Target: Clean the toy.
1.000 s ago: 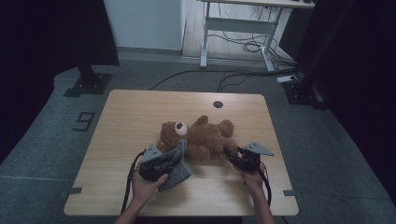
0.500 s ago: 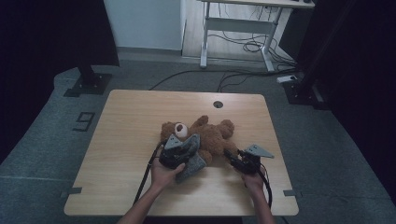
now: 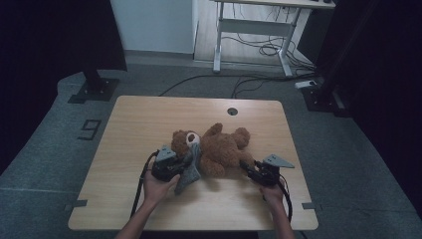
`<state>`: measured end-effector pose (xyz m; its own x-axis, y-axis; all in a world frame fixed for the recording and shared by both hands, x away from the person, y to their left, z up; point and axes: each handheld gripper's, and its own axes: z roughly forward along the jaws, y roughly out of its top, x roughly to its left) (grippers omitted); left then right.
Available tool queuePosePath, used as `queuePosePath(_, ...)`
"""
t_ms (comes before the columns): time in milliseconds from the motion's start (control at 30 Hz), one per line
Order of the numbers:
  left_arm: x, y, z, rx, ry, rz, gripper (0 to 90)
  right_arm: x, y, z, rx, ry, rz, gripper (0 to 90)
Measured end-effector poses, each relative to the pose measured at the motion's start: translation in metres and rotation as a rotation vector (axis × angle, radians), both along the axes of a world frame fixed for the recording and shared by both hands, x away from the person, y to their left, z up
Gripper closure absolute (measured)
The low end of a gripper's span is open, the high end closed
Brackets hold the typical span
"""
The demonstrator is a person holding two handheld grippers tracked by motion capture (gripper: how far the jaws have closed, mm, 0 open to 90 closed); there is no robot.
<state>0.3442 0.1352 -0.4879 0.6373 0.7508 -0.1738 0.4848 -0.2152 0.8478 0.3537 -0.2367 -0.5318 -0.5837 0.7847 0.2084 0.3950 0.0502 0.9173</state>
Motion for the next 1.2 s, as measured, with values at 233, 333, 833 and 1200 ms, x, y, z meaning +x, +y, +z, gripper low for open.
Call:
queuePosePath(233,-0.002,0.033,-0.002,0.011,0.000,0.090,76.4,0.001,-0.001,-0.002,0.014,0.001,0.010,61.7)
queuePosePath(333,0.001,0.044,-0.005,0.017,0.013,0.124,76.5,0.001,-0.001,-0.002,0.010,0.000,0.011,61.7)
queuePosePath(833,-0.002,-0.031,0.036,-0.033,-0.047,-0.036,77.2,0.001,-0.001,-0.003,0.011,-0.004,0.012,61.6)
queuePosePath(1200,0.006,-0.132,0.031,0.039,-0.026,-0.193,77.2,0.000,0.000,-0.002,0.012,-0.009,0.001,61.7)
